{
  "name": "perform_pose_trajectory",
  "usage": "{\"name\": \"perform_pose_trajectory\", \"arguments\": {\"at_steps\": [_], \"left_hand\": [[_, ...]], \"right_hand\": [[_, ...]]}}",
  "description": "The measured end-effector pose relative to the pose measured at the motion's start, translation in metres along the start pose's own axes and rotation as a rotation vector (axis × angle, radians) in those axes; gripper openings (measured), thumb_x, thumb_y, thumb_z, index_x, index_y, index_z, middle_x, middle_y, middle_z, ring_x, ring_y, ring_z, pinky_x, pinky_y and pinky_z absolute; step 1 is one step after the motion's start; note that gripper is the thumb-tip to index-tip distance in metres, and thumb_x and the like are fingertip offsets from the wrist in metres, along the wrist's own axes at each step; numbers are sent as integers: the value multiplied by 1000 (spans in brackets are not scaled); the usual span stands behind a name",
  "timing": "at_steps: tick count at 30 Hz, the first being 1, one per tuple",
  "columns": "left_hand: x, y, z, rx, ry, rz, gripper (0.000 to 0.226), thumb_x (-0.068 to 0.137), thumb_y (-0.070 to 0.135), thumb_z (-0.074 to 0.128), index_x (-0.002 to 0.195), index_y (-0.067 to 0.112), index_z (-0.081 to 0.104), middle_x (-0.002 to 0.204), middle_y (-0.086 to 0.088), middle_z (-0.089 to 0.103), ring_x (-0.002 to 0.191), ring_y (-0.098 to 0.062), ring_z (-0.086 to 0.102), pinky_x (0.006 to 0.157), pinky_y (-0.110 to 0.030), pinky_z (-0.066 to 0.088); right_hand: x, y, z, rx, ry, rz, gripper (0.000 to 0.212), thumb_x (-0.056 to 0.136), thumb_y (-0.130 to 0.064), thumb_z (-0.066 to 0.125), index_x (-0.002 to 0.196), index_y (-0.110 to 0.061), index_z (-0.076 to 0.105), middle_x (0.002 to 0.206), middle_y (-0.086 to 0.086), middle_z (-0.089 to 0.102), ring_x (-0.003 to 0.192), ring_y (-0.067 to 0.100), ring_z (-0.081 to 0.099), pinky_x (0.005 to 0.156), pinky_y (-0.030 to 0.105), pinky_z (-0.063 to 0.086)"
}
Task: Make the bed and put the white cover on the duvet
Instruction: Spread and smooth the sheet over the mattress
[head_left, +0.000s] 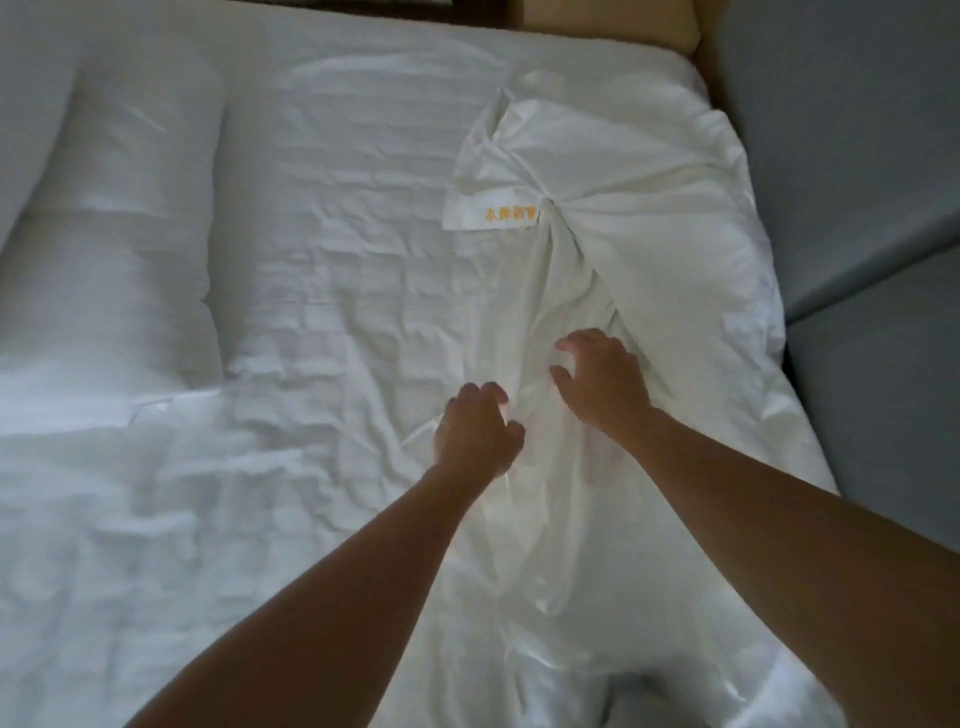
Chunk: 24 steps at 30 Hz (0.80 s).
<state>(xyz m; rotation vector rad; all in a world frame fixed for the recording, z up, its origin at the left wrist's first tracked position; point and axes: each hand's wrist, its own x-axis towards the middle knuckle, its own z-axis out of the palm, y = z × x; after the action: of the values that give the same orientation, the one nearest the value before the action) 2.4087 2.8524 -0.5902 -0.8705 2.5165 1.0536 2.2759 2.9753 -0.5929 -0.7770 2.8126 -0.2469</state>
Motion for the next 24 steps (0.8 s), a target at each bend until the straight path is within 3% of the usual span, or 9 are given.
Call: {"name": "perform_pose_trajectory", "arguments": {"at_steps": [4,6,8,10,12,15,18,20,24], "left_hand": [[60,15,-10,76,20,41,59,98,41,58,152,23,41,162,-4,25,146,-30,26,118,-45,32],[91,25,-4,109,37,89,55,102,46,47,153,26,40,168,-3,14,153,-30,14,122,-46,23],[120,34,5,195,46,75,54,103,55,36,151,30,44,166,-6,19,150,-34,19,121,-48,23],[144,44,9,148,59,26,50,104,55,35,135,23,57,146,-13,45,132,-35,42,108,-43,38],[159,55,12,-48,16,-81,27,102,36,46,111,16,61,115,-10,61,100,-27,58,80,-34,47],[154,65,25,-17,-126,-103,8,87,20,54,82,17,49,82,-1,56,66,-15,47,54,-27,38],[166,73,15,59,-249,-64,35,85,39,70,71,19,45,72,4,52,63,-13,46,55,-25,37],[189,78,-2,42,-274,-87,55,89,66,59,70,16,50,73,-1,56,68,-18,54,66,-31,44],[227,77,-16,-53,-213,-255,74,97,71,37,61,12,64,54,-1,64,63,-23,65,82,-36,54]], "right_hand": [[91,3,2,-5,306,-124,22,89,-21,60,92,-7,76,109,8,72,95,39,63,79,42,47],[142,-5,0,37,390,-237,18,89,-19,60,93,-10,75,116,6,72,99,36,63,83,41,49],[189,-8,-5,62,420,-330,24,88,-16,61,109,-13,72,127,5,66,106,34,62,88,43,49],[230,-6,-12,46,220,-328,48,87,-11,61,135,-19,58,139,7,55,116,35,57,96,45,49],[263,1,-17,-43,0,-258,62,87,-13,62,145,-26,44,136,10,50,120,36,55,97,46,49],[290,12,-21,-99,-60,-223,39,87,-21,64,125,-26,57,118,11,59,111,37,61,88,42,49],[305,13,-23,-133,-49,-267,22,93,-20,57,113,-17,64,113,11,66,107,36,65,84,37,48],[313,13,-24,-145,-51,-289,22,97,-22,54,117,-14,61,116,13,65,108,37,65,85,39,47],[340,27,-43,-30,92,-172,27,101,-23,49,122,-7,51,120,19,63,111,42,62,89,45,49]]}}
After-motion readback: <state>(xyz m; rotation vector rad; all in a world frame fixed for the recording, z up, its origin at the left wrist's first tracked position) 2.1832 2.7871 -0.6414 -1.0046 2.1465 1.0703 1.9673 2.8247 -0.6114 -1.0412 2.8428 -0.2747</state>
